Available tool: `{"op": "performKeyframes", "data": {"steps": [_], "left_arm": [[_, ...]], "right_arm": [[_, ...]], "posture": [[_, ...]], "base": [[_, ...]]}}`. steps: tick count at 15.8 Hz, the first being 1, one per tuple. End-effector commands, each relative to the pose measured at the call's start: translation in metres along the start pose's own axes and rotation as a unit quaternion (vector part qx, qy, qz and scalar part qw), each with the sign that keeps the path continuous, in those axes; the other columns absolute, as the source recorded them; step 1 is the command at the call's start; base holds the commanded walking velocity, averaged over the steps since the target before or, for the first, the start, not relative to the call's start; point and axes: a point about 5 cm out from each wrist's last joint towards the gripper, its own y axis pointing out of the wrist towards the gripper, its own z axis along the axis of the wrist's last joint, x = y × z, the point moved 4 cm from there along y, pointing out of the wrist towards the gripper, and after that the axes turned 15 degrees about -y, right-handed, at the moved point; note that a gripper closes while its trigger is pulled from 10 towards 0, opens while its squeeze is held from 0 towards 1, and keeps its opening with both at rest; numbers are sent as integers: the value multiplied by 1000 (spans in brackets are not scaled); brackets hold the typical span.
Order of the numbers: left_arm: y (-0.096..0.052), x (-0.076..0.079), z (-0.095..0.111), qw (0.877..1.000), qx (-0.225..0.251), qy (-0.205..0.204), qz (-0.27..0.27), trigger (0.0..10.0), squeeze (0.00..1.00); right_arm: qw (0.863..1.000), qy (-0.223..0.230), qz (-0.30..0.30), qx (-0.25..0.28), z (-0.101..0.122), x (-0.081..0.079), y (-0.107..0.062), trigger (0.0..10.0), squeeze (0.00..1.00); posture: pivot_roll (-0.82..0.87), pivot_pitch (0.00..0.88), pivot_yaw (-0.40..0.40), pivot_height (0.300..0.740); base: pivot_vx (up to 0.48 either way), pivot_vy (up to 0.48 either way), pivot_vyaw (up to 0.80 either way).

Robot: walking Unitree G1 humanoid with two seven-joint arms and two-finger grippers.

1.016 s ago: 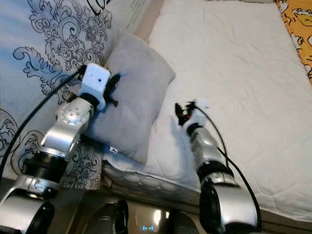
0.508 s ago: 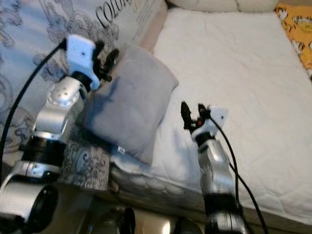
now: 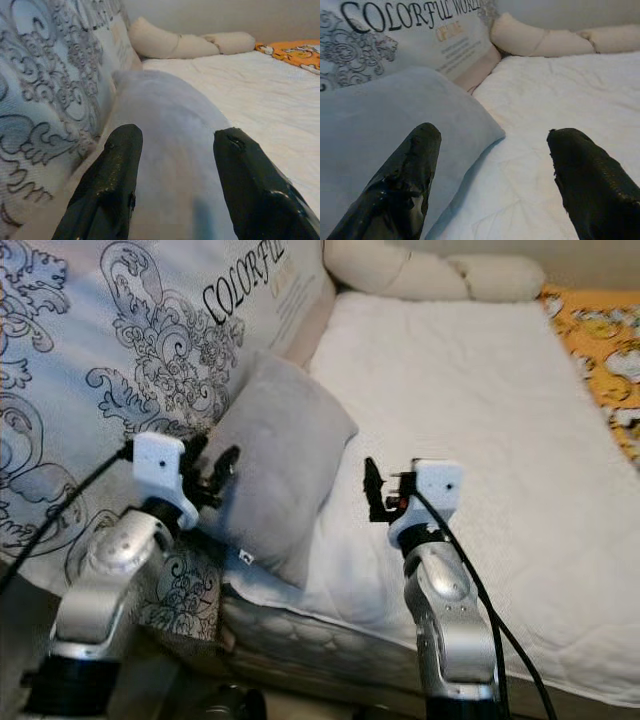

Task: Clean up the room

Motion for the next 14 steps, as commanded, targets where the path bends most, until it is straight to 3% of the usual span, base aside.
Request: {"op": "performKeyframes", "data": {"steps": [1, 4, 9, 14], "left_arm": [[-2, 4, 10, 1000, 14, 13, 0, 10000, 0], [-7, 8, 15, 1000, 18, 24, 1, 10000, 0], [-12, -8, 4, 999, -2, 24, 46, 10000, 0], [-18, -17, -1, 997, -15, 27, 69, 10000, 0]], "right_arm": [[1000, -7, -3, -6, 2, 1, -4, 10000, 0], [1000, -11, -2, -17, 2, 0, -6, 10000, 0], [998, -24, -9, -51, -10, 1, -9, 10000, 0], [994, -80, -18, -74, -19, 2, -5, 10000, 0]], "posture": [[-31, 0, 20, 740], [-27, 0, 20, 740], [-36, 0, 32, 740], [-19, 0, 47, 740]], "base": [[0, -409, 0], [0, -421, 0], [0, -422, 0], [0, -422, 0]]}}
